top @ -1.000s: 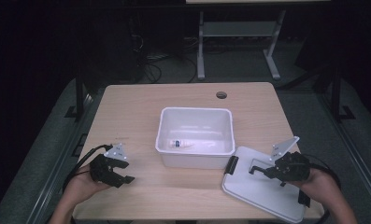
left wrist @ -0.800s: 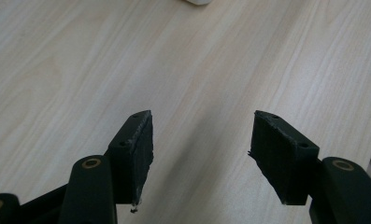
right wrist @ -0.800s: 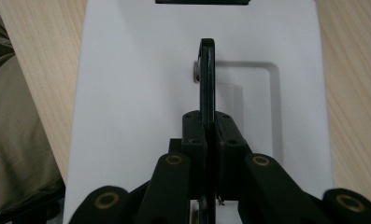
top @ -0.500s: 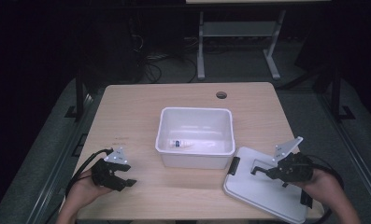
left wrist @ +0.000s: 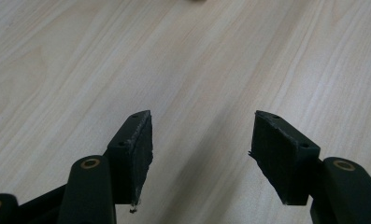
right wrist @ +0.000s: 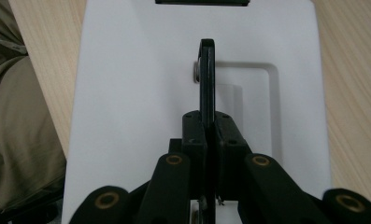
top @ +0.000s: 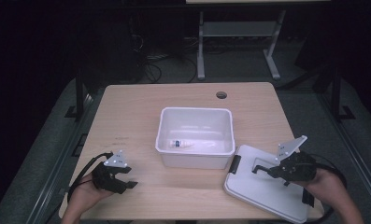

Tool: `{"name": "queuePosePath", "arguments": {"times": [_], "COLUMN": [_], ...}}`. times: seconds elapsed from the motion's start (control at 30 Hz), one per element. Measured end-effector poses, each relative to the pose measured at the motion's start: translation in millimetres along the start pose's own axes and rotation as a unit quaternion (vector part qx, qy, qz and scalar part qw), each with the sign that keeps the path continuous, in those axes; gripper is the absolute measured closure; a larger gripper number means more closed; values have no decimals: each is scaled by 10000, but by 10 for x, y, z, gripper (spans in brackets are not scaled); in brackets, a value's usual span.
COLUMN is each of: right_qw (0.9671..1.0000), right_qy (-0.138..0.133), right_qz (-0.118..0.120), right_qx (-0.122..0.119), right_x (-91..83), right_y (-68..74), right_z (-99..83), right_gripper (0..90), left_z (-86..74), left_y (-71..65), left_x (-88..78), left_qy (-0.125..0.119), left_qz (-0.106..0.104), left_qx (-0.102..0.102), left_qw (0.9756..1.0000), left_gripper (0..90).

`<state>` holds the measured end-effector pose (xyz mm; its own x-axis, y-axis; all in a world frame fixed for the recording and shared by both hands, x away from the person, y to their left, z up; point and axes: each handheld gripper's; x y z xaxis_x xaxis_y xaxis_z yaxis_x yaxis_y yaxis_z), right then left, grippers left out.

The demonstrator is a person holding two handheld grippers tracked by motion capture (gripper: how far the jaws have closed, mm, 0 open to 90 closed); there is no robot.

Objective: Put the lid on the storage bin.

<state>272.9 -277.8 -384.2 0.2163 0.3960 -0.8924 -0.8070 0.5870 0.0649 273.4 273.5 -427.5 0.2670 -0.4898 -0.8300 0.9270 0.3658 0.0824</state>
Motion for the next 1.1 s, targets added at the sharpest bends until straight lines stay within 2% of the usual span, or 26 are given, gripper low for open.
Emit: {"name": "queuePosePath", "arguments": {"times": [0.17,0.47,1.1], "right_qw": [10000,9999,9989], "right_qy": [-32,-39,122], "right_qz": [-5,3,19], "right_qx": [-43,-162,-446], "right_x": [-58,-166,-570], "right_y": [8,49,31], "right_z": [5,29,131], "right_gripper": [845,845,845], "left_z": [-55,-42,-80], "left_y": [7,1,14], "left_x": [15,9,-4], "left_qy": [-27,-14,-38], "left_qz": [2,33,59], "left_qx": [-51,-26,-67], "left_qw": [10000,10000,10000], "left_gripper": [380,379,378]}}
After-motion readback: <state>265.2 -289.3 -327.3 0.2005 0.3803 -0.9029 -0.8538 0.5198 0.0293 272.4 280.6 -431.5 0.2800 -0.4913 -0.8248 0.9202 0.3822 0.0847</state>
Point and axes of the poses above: each handheld gripper's, and its own axes: x roughly forward along the jaws, z roughly out of its top, y roughly to its left, and after that the axes turned 11 degrees about x, right-handed
